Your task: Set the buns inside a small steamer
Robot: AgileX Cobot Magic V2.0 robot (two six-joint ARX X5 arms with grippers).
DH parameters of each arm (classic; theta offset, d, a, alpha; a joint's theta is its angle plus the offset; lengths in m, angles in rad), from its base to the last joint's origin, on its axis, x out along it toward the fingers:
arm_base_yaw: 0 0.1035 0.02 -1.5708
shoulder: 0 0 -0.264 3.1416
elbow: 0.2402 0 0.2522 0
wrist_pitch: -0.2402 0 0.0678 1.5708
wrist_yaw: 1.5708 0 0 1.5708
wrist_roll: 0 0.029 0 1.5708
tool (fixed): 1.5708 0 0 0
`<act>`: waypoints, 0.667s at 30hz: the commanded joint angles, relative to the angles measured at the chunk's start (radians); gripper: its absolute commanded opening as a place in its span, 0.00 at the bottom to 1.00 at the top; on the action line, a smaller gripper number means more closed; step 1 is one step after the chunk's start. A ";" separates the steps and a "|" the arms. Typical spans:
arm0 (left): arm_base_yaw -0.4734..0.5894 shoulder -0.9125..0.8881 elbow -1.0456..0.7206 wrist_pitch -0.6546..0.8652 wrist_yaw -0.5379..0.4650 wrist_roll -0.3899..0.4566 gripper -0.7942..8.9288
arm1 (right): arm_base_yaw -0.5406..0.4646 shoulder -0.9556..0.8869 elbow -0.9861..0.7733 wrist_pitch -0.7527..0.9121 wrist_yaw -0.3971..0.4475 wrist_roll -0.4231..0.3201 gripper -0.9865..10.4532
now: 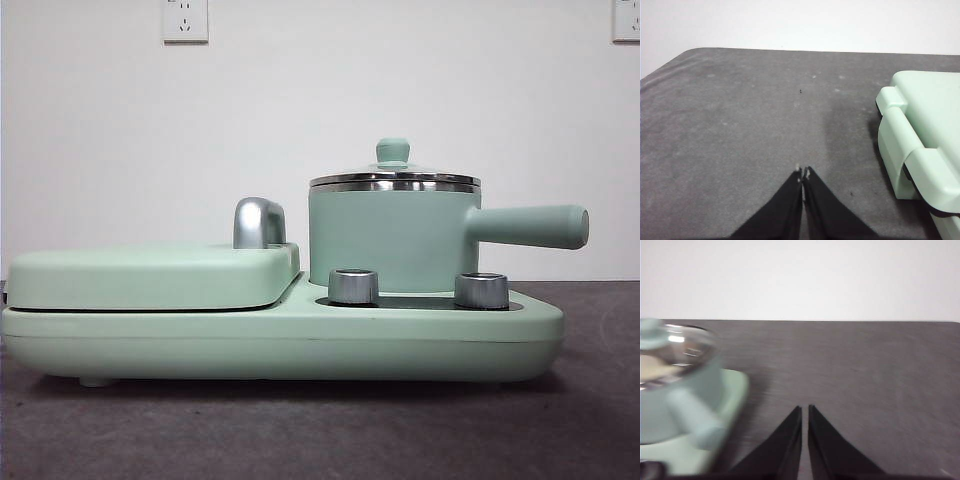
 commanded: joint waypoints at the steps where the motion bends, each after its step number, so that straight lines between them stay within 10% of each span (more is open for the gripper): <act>1: 0.002 -0.001 -0.020 -0.005 -0.003 0.007 0.09 | -0.036 -0.040 -0.109 0.095 0.008 -0.010 0.10; 20: 0.002 -0.001 -0.020 -0.005 -0.003 0.007 0.09 | -0.127 -0.070 -0.294 0.169 0.035 -0.023 0.10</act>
